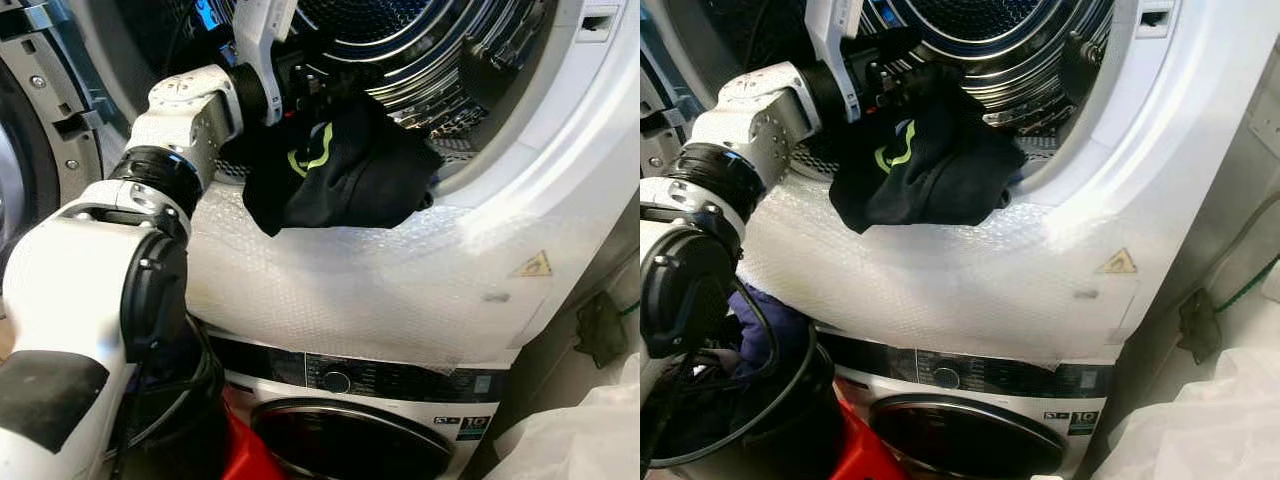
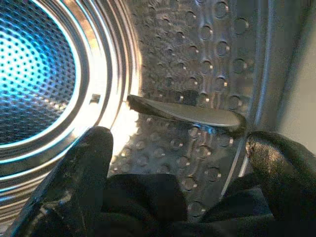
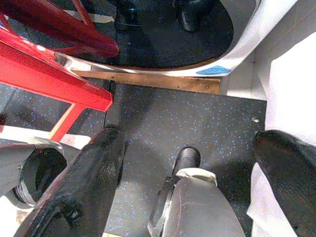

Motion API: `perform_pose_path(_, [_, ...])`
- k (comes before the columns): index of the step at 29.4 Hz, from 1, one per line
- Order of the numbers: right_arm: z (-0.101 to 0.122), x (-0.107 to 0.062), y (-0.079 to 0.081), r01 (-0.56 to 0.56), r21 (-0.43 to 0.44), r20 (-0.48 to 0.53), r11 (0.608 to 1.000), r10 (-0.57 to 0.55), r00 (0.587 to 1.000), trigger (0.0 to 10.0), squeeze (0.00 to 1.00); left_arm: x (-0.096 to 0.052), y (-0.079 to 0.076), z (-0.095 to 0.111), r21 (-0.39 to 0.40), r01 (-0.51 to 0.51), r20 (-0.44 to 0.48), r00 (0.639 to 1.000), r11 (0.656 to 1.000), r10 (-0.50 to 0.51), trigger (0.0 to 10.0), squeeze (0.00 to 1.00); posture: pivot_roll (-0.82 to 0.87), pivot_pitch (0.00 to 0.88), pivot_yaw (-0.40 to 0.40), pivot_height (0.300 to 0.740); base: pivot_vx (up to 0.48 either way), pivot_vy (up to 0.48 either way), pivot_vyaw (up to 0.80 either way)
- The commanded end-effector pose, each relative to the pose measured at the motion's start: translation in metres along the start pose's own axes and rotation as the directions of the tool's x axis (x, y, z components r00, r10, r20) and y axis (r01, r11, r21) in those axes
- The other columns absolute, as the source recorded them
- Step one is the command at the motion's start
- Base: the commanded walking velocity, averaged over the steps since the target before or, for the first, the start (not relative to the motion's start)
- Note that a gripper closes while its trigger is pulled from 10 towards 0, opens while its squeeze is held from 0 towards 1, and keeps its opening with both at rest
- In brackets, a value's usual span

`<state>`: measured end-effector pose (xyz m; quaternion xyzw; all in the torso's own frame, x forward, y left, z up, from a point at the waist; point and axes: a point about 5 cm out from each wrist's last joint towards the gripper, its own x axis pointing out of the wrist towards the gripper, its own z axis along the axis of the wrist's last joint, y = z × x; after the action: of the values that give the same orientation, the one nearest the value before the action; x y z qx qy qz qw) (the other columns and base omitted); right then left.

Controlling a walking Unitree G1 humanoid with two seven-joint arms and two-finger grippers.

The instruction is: Clothes washing

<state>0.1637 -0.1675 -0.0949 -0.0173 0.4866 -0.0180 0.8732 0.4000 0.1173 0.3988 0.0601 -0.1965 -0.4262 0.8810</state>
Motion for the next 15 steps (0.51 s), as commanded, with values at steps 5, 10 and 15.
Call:
perform_pose_path(5, [-0.004, 0.0, 0.007, -0.018, 0.011, -0.014, 1.0, 0.018, 1.0, 10.0, 0.0, -0.002, 0.0, 0.033, 0.217, 0.071, 0.024, 0.997, 0.973, -0.078, 10.0, 1.0, 0.07, 0.0, 0.143, 0.74, 0.0, 0.0, 0.0])
perform_pose_path(10, [-0.004, 0.0, 0.009, -0.023, 0.01, -0.015, 1.0, 0.023, 1.0, 10.0, 0.0, -0.005, -0.009, 0.04, 0.359, 0.159, 0.054, 0.98, 0.92, -0.191, 10.0, 0.89, 0.07, 0.0, 0.146, 0.74, 0.0, 0.0, 0.0])
perform_pose_path(15, [-0.004, 0.0, 0.009, -0.024, 0.01, -0.015, 1.0, 0.024, 1.0, 10.0, 0.0, -0.006, -0.01, 0.041, 0.41, 0.159, 0.041, 0.981, 0.898, -0.192, 10.0, 0.0, 0.07, 0.0, 0.145, 0.74, 0.0, 0.0, 0.0])
